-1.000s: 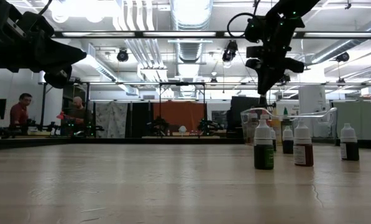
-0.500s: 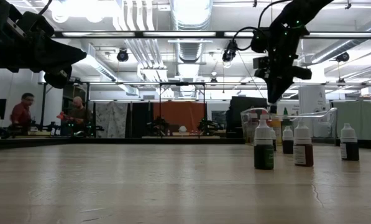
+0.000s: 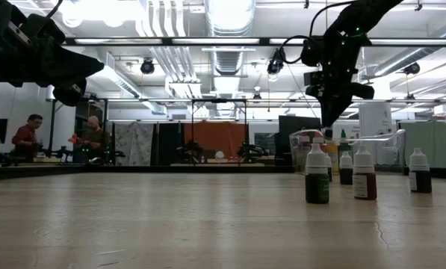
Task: Pick & Place food coloring
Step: Put the small blue food coloring bottle into the bin
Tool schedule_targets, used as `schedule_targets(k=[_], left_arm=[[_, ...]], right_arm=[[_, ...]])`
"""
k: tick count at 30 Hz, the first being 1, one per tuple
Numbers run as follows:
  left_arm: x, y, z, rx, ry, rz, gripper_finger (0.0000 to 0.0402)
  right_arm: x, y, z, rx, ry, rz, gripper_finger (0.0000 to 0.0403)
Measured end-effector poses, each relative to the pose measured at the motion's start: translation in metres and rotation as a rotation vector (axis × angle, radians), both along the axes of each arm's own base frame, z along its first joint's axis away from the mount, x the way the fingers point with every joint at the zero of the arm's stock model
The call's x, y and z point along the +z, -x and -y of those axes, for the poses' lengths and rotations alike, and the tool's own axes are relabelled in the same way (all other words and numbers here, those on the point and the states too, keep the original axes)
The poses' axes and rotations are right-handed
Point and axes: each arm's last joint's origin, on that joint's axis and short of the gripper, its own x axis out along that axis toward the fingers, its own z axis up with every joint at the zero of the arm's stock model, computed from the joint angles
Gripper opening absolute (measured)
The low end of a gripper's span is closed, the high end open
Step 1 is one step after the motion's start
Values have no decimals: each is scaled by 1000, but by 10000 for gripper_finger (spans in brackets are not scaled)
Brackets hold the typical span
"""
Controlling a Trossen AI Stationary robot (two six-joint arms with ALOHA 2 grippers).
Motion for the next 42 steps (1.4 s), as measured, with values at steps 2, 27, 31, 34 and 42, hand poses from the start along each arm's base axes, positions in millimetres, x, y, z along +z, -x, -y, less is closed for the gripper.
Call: schedule_targets(k=[2,27,31,34,42], left_arm=[[0,0,0,0,0,0,0],[0,0,0,0,0,0,0],[0,0,0,0,0,0,0],[0,0,0,0,0,0,0],[0,0,0,0,0,0,0]], right_arm=[[2,-1,1,-20,3,13,48],[8,2,-3,-617,-156,169,48],[7,3,-4,-758,-200,193,48],[7,4,-5,-825,-225,194,48],[8,5,-5,-941,-257,221,48]])
